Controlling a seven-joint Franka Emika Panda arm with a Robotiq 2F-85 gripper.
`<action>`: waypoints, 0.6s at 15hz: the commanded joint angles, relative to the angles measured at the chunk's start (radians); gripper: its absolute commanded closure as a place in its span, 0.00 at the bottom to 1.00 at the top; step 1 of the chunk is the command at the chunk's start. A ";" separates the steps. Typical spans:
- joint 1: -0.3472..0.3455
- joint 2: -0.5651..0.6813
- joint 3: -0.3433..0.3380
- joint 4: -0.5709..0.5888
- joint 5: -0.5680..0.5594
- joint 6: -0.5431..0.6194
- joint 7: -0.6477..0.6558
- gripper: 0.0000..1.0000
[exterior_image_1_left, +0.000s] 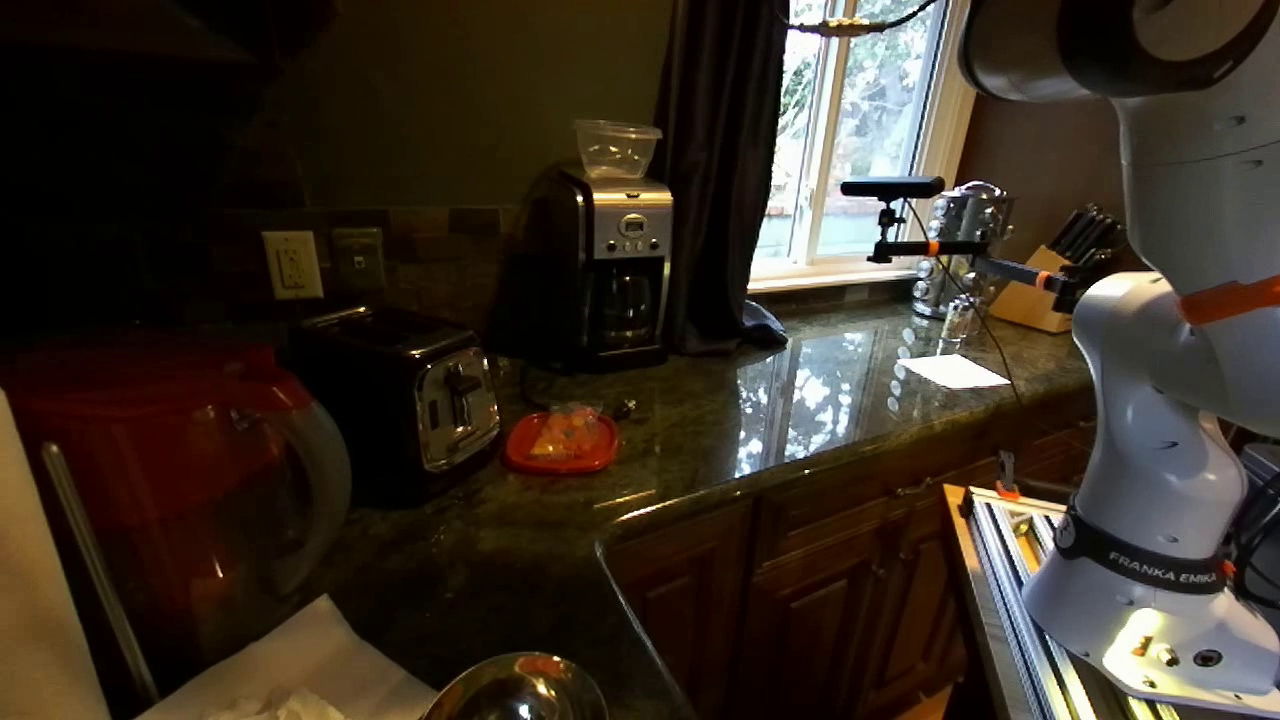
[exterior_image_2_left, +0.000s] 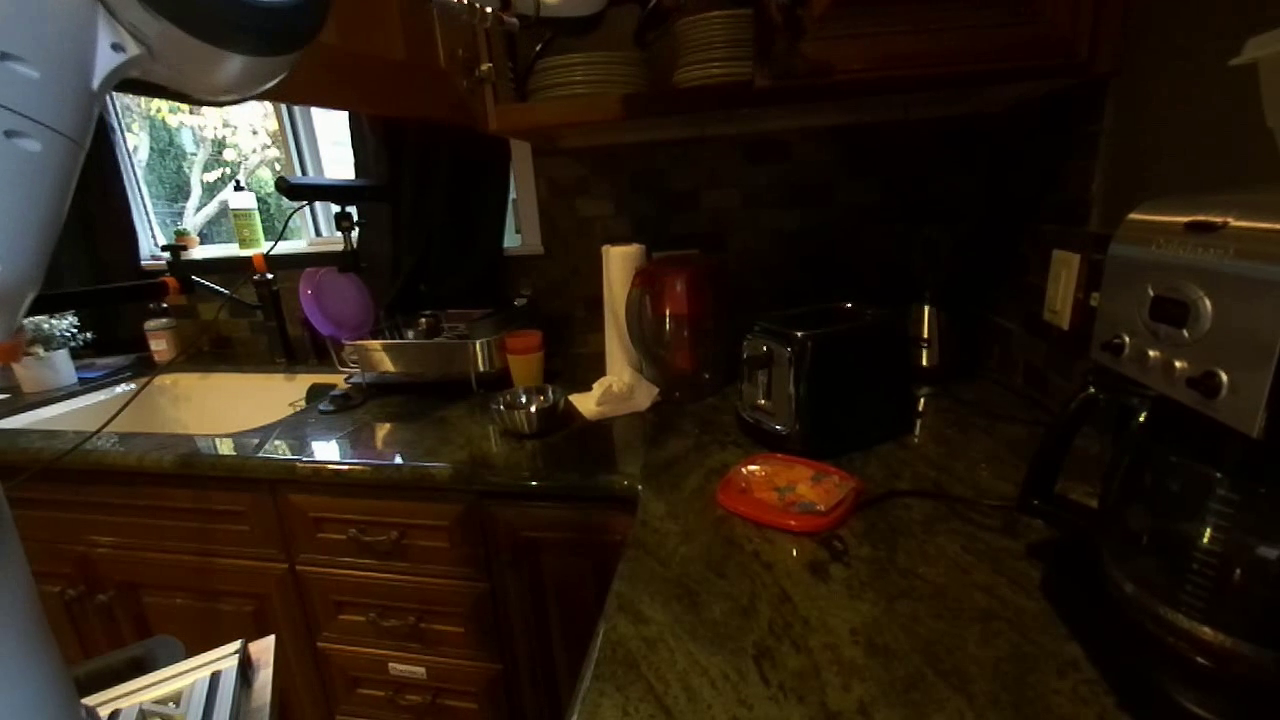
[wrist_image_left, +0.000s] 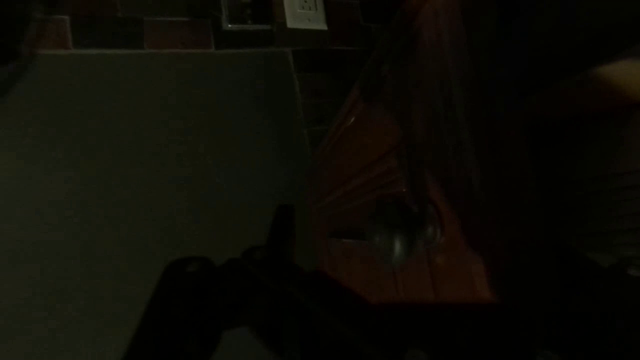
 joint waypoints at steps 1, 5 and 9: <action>0.038 -0.159 -0.056 -0.222 -0.100 -0.073 0.177 0.00; 0.067 -0.288 -0.074 -0.380 -0.215 -0.149 0.338 0.00; 0.066 -0.402 -0.074 -0.522 -0.322 -0.245 0.483 0.00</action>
